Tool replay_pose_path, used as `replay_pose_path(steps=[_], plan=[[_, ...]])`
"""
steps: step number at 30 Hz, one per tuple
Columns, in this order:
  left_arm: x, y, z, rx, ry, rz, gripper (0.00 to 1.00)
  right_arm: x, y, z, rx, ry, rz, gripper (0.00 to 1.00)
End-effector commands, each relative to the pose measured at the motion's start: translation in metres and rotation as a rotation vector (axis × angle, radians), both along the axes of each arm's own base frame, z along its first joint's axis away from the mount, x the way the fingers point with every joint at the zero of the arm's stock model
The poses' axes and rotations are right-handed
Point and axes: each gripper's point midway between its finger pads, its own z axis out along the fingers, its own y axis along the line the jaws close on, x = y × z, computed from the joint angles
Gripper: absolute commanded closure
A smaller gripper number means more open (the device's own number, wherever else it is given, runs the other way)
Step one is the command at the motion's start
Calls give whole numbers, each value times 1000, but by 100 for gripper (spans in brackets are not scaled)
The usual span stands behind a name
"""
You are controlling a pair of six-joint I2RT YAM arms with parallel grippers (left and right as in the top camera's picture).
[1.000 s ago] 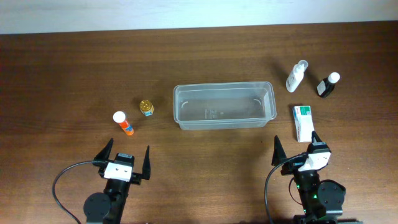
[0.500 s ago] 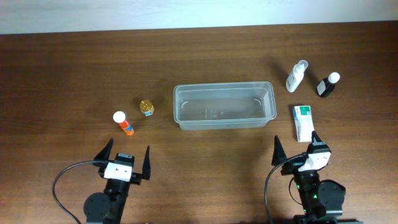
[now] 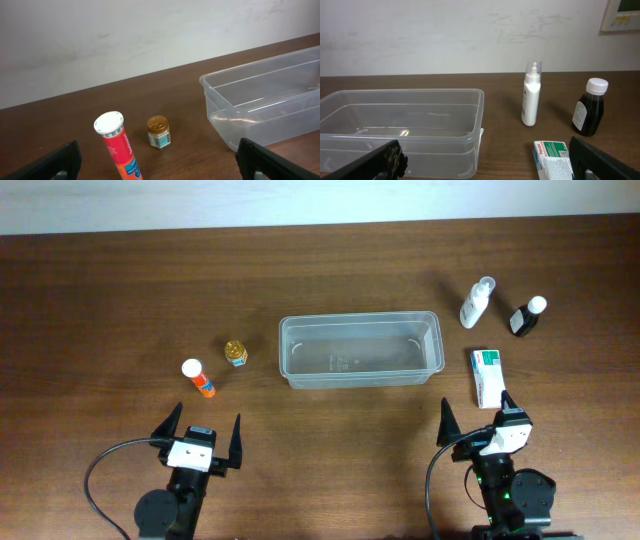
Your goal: Pack container
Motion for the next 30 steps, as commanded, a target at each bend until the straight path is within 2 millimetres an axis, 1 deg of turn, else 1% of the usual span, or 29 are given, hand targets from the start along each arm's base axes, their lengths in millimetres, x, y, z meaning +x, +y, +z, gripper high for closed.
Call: replay_pose_path(steps=[1,5,11,12,14,15,16,18,20,23,24,25,26,27,29,30], plan=[[1,3,-2,10,3,14,1,0,1,-3,4,8,4,2],[1,3,-2,10,3,14,1,0,2,-3,23,10,4,2],[1,3,-2,10,3,13,1,0,4,-2,252,31,4,2],[1,3,-2,10,2,14,1,-1,7,-2,278,35,16,2],[1,3,-2,10,3,13,1,-2,19,3,291,28,90,2],[1,3,-2,10,2,13,1,-4,27,8,290,13,140,2],[1,3,-2,10,2,13,1,-6,31,13,289,3,167,2],[1,3,-2,10,3,14,1,-9,36,28,285,-27,200,2],[1,3,-2,10,2,13,1,-13,36,51,267,-76,210,2],[1,3,-2,10,2,14,1,-23,36,91,163,-148,213,2],[1,3,-2,10,3,14,1,-26,33,102,123,-149,195,2],[1,3,-2,10,2,14,1,-26,23,111,108,-124,131,2],[1,3,-2,10,2,13,1,-26,12,115,112,-90,62,2],[1,3,-2,10,2,14,1,-26,-4,119,112,-35,-32,2],[1,3,-2,10,3,14,1,-24,-26,125,101,59,-164,2],[1,3,-2,10,2,13,1,-21,-31,128,85,99,-197,2]])
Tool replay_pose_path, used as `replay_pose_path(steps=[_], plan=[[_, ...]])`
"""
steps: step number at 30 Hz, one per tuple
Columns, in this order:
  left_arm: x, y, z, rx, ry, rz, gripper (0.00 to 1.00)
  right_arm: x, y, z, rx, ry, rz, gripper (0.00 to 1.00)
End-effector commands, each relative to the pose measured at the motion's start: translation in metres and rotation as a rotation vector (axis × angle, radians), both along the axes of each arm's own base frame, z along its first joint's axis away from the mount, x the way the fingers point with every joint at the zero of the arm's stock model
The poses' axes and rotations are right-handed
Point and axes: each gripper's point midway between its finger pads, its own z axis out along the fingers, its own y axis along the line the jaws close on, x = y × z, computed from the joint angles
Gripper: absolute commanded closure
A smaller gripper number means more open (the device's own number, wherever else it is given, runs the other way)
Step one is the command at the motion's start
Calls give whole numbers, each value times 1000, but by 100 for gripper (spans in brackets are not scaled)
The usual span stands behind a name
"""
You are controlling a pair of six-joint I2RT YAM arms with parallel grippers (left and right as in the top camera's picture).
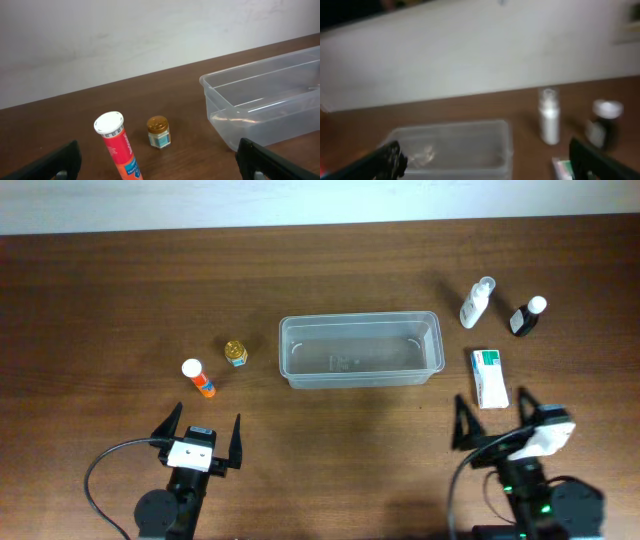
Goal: Pack container
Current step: 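Reach the right gripper to the white-green box and grasp it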
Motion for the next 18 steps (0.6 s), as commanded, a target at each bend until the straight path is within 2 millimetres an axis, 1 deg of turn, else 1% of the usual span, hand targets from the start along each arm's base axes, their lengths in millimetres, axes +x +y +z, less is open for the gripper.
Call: replay_pose_path(steps=[1,4,7,9,10,12,13,16,18], plan=[[1,3,-2,10,3,13,1,10,-37,22,-104,104,-201,2],[0,3,-2,10,2,13,1,24,-44,22,-218,312,-197,2],[0,3,-2,10,2,13,0,32,-56,11,-290,550,-192,2],[1,3,-2,10,3,13,1,34,-69,1,-308,714,-197,2],[1,3,-2,10,3,13,1,37,-77,-5,-294,799,-212,2],[1,3,-2,10,3,13,0,41,-88,-18,-258,924,-217,2],[1,3,-2,10,3,13,1,44,-93,-28,-230,996,-212,2],[0,3,-2,10,2,13,1,61,-99,-54,-154,1110,-174,2],[1,3,-2,10,3,13,1,72,-106,-74,-138,1166,-169,2]])
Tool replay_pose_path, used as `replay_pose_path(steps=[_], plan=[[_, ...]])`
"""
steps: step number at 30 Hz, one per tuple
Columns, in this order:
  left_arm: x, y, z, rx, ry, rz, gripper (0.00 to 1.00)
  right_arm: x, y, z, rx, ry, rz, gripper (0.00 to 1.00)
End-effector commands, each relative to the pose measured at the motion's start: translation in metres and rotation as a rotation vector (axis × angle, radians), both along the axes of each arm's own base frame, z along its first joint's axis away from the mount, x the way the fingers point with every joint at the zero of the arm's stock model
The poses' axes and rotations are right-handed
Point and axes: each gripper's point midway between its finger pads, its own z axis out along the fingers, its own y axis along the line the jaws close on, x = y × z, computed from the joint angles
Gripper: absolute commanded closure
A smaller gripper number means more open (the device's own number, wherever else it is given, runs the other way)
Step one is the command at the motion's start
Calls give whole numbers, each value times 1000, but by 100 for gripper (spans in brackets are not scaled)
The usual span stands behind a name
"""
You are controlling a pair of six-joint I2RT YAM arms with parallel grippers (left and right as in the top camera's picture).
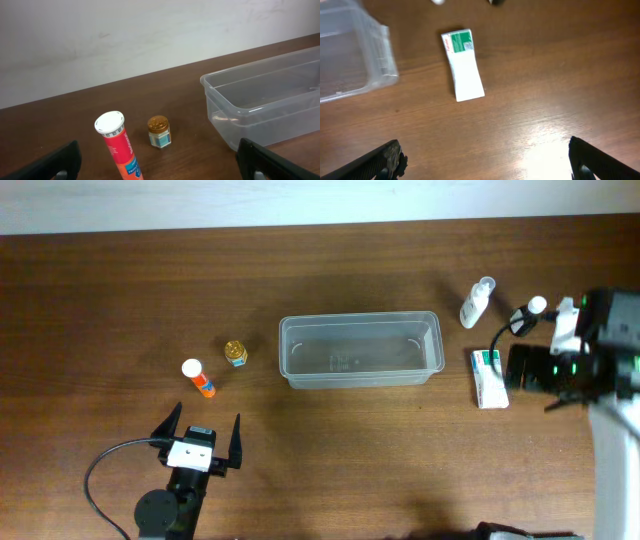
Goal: Pack container
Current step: 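Reach the right gripper to the white-green box and grasp it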
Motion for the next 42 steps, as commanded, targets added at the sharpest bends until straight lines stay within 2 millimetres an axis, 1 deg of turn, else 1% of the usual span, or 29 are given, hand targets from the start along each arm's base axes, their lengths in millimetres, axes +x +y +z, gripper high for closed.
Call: replay_pose_path(steps=[1,5,7,12,15,20,24,31,42], plan=[[0,2,-2,9,2,10,1,14,-4,-23,48,68,8,2],[0,2,-2,10,2,10,1,20,-6,-60,84,194,14,2],[0,2,-2,10,2,10,1,22,-6,-74,96,235,16,2],[0,2,-2,10,2,10,1,34,-8,-102,113,286,67,2],[0,2,-2,9,2,10,1,39,-9,-113,120,297,72,2],[0,2,-2,10,2,10,1,53,5,-126,188,268,205,2],[0,2,-2,10,2,10,1,56,5,-138,190,282,239,2],[0,2,-2,10,2,10,1,61,3,-155,194,298,251,2],[0,2,-2,9,2,10,1,61,2,-184,212,355,248,1]])
